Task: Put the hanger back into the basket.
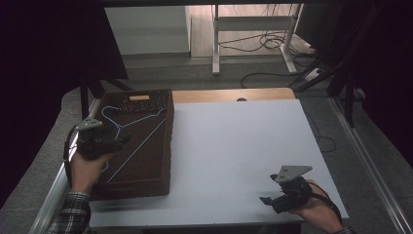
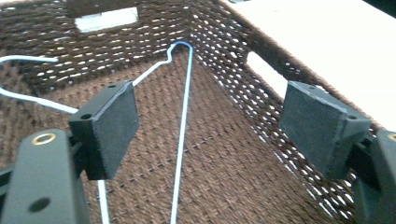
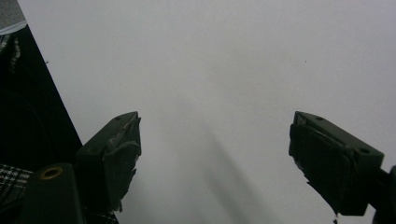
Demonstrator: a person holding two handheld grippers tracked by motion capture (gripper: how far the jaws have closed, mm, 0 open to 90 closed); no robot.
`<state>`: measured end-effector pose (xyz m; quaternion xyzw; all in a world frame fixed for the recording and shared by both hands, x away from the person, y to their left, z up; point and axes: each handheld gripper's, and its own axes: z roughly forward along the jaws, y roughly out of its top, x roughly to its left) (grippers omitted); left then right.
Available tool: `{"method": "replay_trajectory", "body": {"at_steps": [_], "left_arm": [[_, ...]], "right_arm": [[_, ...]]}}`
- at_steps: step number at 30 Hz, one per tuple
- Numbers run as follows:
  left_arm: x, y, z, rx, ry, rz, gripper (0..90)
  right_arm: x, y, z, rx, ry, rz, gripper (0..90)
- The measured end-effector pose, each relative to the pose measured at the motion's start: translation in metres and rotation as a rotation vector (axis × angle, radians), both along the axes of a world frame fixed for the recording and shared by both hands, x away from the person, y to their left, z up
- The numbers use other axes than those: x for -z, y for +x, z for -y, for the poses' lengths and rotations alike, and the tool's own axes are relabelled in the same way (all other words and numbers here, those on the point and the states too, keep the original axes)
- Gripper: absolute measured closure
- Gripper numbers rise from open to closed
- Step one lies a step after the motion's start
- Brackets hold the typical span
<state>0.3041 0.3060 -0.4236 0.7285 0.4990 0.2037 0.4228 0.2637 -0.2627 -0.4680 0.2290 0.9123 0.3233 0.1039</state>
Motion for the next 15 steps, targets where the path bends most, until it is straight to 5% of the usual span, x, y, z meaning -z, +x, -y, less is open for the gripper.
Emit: {"method": "replay_trajectory", "body": {"at_steps": [8, 15], "left_arm": [[-0.005, -0.005, 0.010, 0.027, -0.037, 0.002, 9.1], [-0.008, -0.009, 0.023, 0.066, -0.010, -0.005, 6.0]], "right_arm": [[-0.001, -0.001, 0.000, 0.005, 0.006, 0.001, 17.1], [-0.001, 0.000, 0.000, 0.010, 0.012, 0.002, 16.8]]}}
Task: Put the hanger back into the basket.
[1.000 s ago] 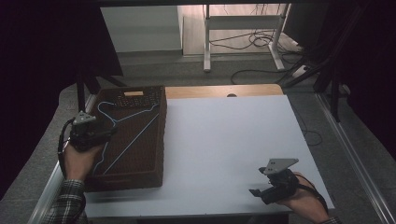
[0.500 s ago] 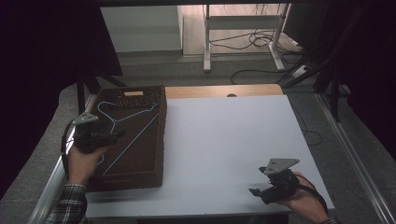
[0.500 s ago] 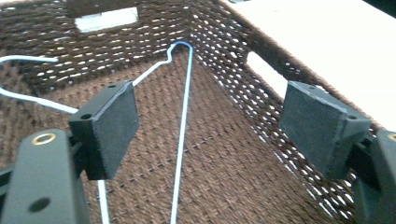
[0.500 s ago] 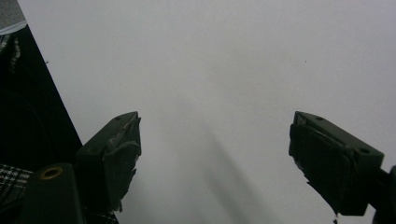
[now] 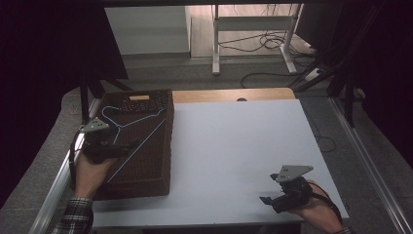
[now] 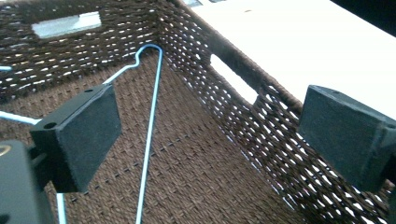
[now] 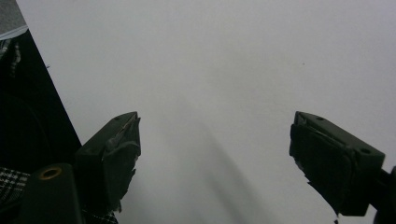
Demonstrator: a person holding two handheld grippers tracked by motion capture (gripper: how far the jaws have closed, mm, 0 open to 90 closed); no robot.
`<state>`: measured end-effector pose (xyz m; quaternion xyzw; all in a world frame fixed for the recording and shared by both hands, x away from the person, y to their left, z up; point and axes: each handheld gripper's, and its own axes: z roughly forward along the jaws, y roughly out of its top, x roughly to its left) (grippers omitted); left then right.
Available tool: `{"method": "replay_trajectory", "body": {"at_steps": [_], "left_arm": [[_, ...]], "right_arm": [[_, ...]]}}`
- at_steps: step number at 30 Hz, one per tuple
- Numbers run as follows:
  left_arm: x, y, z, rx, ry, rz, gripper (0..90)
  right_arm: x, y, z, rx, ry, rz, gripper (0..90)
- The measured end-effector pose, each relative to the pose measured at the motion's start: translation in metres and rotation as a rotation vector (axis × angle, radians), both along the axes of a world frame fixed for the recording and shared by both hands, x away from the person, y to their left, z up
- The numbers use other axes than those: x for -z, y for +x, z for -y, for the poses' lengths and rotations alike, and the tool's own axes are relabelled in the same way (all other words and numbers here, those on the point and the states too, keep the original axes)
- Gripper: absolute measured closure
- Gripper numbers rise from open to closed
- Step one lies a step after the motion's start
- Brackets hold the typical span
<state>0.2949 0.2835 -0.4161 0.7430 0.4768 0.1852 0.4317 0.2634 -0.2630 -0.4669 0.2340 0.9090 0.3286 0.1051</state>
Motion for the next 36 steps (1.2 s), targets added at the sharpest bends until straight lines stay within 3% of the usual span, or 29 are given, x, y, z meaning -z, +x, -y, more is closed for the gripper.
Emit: {"method": "replay_trajectory", "body": {"at_steps": [16, 36], "left_arm": [[-0.005, -0.010, 0.028, 0.073, -0.006, -0.004, 3.9], [-0.013, -0.024, 0.073, 0.174, 0.038, 0.009, 0.9]], "right_arm": [[0.000, 0.000, 0.001, 0.006, 0.015, 0.003, 13.8], [-0.002, -0.004, 0.001, 0.020, 0.042, 0.014, 10.0]]}}
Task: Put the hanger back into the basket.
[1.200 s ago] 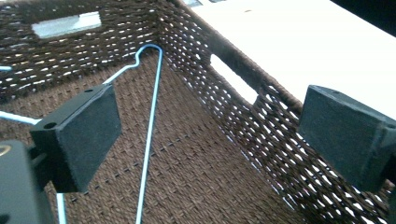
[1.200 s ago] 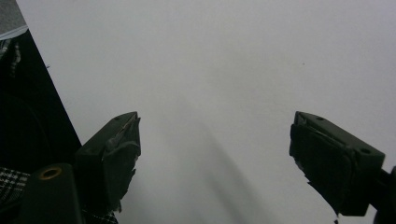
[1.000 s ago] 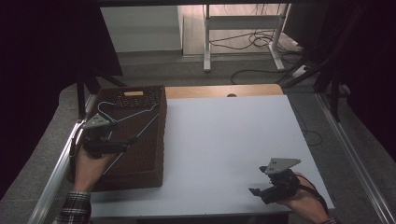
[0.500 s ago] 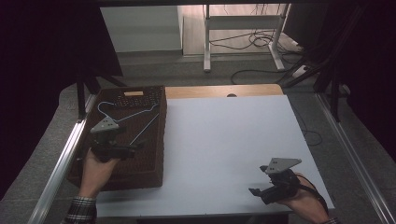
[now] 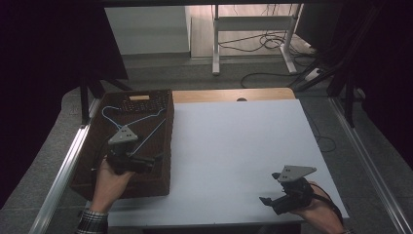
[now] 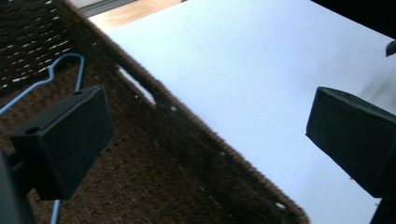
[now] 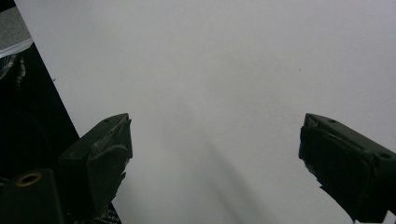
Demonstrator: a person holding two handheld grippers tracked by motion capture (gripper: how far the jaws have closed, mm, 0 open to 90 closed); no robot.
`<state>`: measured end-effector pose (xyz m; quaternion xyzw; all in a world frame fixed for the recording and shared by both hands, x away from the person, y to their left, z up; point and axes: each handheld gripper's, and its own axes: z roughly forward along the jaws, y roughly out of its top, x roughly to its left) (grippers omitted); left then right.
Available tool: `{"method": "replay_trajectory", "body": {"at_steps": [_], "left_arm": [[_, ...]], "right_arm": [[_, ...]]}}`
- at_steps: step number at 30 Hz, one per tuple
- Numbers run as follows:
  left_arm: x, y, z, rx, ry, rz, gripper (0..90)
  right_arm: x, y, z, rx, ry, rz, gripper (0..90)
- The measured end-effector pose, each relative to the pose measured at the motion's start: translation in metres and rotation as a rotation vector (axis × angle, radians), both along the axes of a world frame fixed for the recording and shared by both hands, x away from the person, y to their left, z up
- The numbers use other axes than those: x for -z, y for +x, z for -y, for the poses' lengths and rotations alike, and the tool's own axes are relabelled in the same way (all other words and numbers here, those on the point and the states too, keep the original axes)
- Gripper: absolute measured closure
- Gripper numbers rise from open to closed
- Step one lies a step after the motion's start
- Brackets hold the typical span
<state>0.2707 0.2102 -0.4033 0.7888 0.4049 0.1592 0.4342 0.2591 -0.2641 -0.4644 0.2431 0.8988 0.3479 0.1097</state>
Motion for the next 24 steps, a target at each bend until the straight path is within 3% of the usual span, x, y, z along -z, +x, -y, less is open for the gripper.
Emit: {"method": "replay_trajectory", "body": {"at_steps": [24], "left_arm": [[0.009, -0.022, 0.048, 0.106, -0.008, 0.028, 0.2]], "right_arm": [[-0.002, -0.009, 0.001, 0.019, 0.049, 0.010, 5.6]]}}
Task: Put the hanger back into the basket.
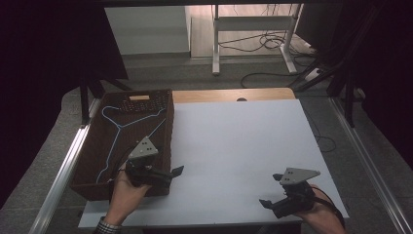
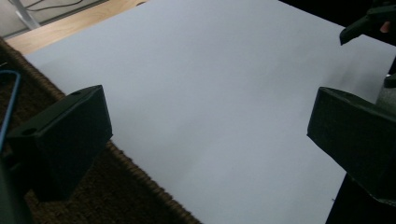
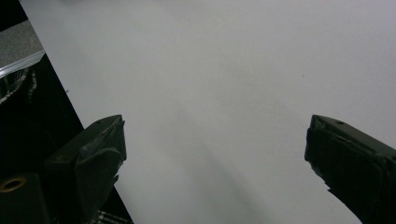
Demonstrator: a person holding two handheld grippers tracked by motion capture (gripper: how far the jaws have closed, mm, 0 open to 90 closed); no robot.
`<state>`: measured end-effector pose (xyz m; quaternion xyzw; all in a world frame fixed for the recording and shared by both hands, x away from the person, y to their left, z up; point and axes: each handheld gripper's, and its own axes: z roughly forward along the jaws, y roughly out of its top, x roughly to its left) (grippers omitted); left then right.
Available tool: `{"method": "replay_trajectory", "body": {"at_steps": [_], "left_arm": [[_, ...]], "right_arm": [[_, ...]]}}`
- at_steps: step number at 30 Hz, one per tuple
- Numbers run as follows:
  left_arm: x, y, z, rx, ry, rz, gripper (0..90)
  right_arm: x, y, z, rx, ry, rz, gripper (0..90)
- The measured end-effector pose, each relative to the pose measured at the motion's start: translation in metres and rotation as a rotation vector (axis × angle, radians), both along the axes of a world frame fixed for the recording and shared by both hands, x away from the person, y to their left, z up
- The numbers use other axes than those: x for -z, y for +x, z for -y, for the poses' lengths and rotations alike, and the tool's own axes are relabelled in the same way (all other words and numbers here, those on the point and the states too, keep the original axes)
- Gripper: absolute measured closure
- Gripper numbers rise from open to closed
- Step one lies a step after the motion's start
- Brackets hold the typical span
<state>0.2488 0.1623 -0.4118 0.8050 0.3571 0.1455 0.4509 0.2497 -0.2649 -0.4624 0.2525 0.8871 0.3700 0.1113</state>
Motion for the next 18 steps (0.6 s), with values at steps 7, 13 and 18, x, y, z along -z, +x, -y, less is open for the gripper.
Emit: {"method": "replay_trajectory", "body": {"at_steps": [7, 13, 18], "left_arm": [[0.007, -0.007, 0.013, 0.027, 0.004, -0.009, 0.2], [0.011, -0.015, 0.023, 0.053, -0.015, -0.019, 0.2], [0.017, -0.020, 0.029, 0.062, -0.015, -0.021, 0.2]], "right_arm": [[0.000, -0.003, 0.001, 0.000, 0.005, 0.001, 4.7], [0.000, -0.005, 0.003, 0.005, 0.008, 0.006, 3.5], [0.001, -0.006, 0.004, 0.011, 0.009, 0.002, 1.3]]}}
